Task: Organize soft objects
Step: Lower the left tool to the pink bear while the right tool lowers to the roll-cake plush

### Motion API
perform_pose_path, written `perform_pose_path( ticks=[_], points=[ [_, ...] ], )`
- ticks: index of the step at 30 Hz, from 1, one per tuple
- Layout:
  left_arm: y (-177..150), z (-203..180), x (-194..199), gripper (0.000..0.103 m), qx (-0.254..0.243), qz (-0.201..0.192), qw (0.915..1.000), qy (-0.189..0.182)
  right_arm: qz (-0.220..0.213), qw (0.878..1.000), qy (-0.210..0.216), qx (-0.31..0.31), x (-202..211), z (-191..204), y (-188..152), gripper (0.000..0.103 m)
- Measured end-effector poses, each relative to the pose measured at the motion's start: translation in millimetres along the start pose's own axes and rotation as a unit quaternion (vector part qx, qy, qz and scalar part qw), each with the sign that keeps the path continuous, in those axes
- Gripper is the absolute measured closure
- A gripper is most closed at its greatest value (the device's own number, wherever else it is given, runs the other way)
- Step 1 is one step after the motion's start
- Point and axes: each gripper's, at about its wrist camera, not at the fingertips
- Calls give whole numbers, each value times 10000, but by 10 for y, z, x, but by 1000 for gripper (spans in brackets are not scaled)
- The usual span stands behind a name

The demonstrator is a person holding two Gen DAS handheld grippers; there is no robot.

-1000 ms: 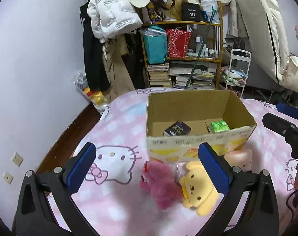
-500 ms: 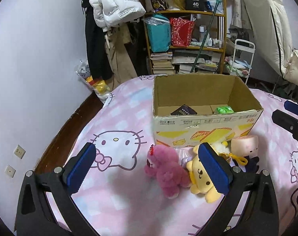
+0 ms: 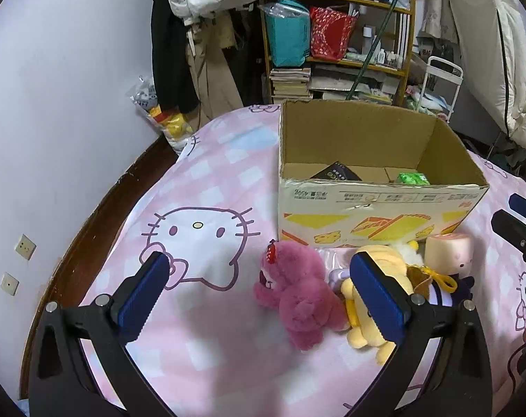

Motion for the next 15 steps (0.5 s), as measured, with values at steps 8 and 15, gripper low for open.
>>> perform_pose_path(
  ticks=[8,15],
  points=[
    [-5,33,-188,1,64,149,9999,33,172,9998,-55,-39,-152,-26,-53,0],
    [-18,18,-349,1,74,329,9994,11,294,9994,-158,6,-270,-26,-96,0]
  ],
)
Point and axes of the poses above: each gripper's, at about its wrist camera, not at the fingertips, and x roughly against the way its jaws point, z to its left, y to its top, and after that the axes turned 15 degrees about -y, right-handed
